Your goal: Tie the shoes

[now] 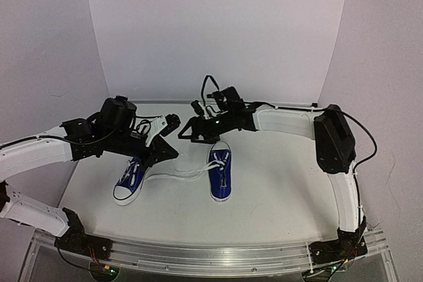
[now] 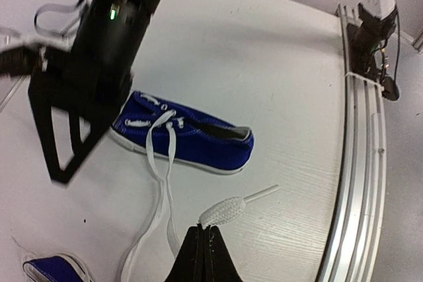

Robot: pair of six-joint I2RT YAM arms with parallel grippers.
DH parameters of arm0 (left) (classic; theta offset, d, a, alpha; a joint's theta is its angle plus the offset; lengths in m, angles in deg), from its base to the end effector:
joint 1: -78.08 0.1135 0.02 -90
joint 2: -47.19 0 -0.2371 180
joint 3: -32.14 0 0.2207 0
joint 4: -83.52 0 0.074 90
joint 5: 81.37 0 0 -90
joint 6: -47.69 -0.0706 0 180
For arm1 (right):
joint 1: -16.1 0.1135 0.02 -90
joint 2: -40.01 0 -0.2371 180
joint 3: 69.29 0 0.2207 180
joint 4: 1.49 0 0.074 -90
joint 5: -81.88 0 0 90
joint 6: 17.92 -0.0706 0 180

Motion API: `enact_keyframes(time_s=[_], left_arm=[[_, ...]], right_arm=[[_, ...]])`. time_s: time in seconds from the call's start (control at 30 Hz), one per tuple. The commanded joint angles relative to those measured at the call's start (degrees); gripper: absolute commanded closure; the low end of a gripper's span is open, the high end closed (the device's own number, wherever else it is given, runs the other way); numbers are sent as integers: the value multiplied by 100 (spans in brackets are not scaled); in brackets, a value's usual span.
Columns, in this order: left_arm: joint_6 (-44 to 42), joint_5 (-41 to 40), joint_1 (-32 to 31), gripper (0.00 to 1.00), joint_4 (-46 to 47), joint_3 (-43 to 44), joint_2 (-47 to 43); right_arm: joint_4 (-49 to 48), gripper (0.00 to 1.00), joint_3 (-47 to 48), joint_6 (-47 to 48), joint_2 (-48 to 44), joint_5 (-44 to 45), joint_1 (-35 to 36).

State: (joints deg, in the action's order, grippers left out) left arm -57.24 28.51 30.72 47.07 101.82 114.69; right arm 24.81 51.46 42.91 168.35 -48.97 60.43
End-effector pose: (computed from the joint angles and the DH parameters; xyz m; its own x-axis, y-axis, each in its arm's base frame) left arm 0.1624 -0.2118 0.2619 -0.1413 0.5111 -0.8478 0.9506 0.3091 0.0279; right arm 0.3194 0.3766 0.1993 -0.7952 -0.2614 -0.5471 -0.6063 0.3311 0.7231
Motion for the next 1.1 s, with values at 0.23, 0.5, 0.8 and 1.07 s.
enact_keyframes(time_s=[0.23,0.5,0.8,1.07], left_arm=[[-493,-491,-11,100,520,-59,854],[-812,-506,-227,100,547,-345,1488],[-817,-602,-330,100,684,-302,1679],[-823,-562,-330,100,724,-292,1631]], right_arm=[[1946,57,-17,2215,-375,1435,-393],[2584,58,302,3041,-167,2015,-167],[3027,60,786,3436,396,2572,150],[3270,63,816,3723,587,2990,351]])
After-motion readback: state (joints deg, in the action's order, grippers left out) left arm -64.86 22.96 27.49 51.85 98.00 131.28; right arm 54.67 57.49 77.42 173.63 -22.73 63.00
